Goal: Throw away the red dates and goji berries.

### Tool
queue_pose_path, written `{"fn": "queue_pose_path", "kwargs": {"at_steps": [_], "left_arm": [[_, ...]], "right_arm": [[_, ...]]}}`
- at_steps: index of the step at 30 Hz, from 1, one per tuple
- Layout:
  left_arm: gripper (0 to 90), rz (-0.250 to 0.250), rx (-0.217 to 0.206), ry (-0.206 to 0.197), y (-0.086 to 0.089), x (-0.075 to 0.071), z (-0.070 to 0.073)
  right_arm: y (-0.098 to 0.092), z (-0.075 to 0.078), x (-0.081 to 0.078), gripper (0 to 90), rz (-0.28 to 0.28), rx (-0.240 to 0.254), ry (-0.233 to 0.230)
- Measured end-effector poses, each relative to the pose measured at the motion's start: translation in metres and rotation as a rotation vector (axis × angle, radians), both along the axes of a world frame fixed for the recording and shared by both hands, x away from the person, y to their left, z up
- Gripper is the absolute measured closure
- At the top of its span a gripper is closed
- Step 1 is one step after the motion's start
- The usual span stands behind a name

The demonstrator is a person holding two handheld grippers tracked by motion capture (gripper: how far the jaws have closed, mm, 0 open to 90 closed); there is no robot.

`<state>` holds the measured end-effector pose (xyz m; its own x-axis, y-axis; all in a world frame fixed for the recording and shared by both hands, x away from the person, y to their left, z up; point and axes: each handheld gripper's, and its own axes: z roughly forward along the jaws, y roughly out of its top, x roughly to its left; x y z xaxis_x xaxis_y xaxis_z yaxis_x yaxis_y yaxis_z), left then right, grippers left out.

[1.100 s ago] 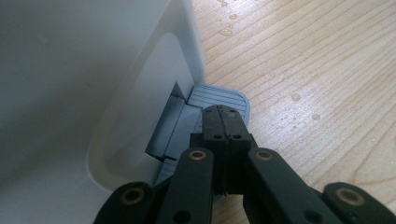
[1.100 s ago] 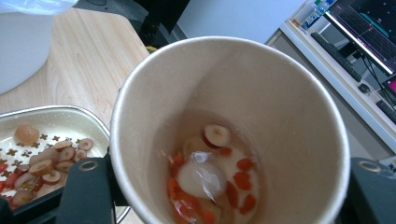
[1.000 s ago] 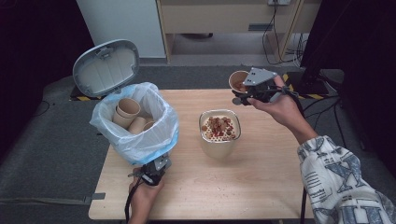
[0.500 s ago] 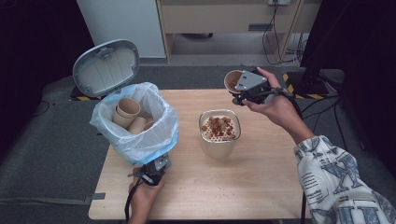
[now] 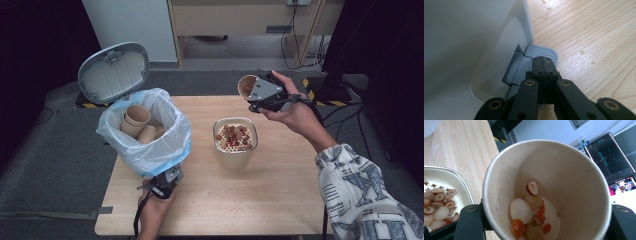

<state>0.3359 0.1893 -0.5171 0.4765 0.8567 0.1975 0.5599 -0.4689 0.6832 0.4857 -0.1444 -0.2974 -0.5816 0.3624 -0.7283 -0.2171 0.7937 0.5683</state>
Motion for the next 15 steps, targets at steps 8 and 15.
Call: {"fn": "queue_pose_path", "kwargs": {"at_steps": [8, 15], "left_arm": [[89.6, -0.001, -0.001, 0.001, 0.0002, 0.0001, 0.0001], [89.6, -0.002, 0.0, 0.001, 0.0001, 0.0001, 0.0]], "right_arm": [[-0.0005, 0.0001, 0.0009, 32.6, -0.008, -0.02, -0.013], [-0.0007, 0.0019, 0.002, 32.7, -0.007, -0.052, -0.044]]}}
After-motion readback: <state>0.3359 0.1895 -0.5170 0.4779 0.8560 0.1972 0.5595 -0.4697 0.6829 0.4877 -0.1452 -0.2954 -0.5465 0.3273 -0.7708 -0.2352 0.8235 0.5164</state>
